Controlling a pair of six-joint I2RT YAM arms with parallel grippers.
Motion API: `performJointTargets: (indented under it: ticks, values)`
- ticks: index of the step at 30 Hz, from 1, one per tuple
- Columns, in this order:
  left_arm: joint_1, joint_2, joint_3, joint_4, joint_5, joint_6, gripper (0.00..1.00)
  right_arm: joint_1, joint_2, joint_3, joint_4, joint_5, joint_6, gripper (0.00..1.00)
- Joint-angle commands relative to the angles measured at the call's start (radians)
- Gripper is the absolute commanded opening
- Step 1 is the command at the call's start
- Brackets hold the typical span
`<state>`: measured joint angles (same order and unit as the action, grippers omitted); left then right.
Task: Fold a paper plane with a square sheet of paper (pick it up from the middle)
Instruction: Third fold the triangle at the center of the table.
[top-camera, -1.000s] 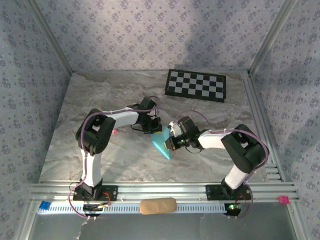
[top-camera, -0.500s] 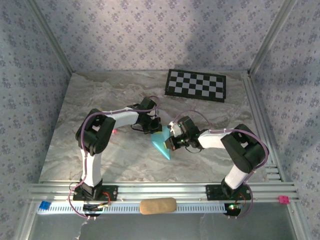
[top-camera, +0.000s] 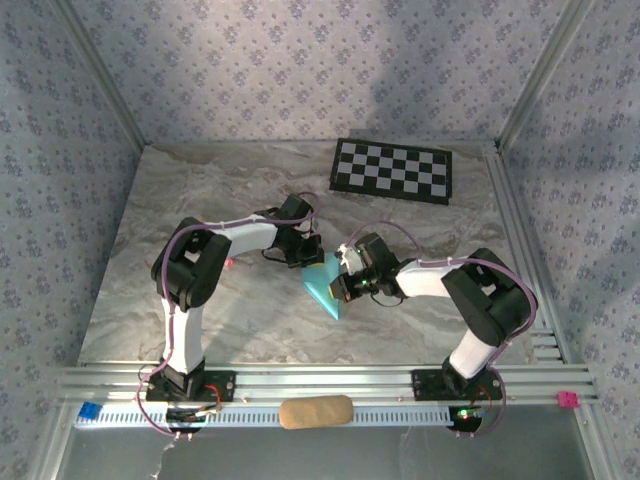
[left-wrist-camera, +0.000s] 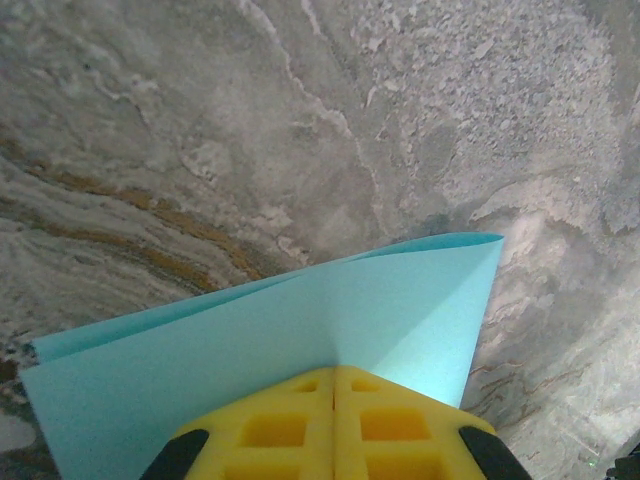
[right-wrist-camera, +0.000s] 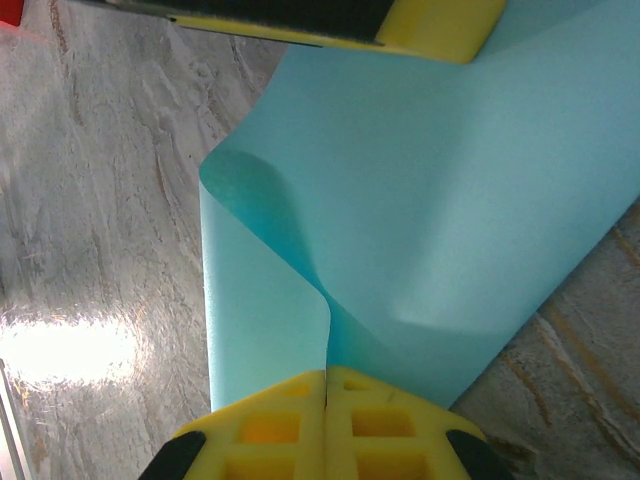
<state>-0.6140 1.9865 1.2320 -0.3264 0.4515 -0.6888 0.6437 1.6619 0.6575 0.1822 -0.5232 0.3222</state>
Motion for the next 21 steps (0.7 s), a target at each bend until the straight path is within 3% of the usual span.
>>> performJointTargets:
  ticks: [1, 21]
  values:
    - [-0.013, 0.024, -0.008, -0.054, -0.039, 0.009, 0.08, 0.005, 0.006, 0.017, -0.025, -0.013, -0.005, 0.0]
    - [-0.013, 0.005, -0.005, -0.051, -0.054, 0.002, 0.09, 0.007, 0.033, 0.013, -0.027, 0.015, -0.006, 0.0]
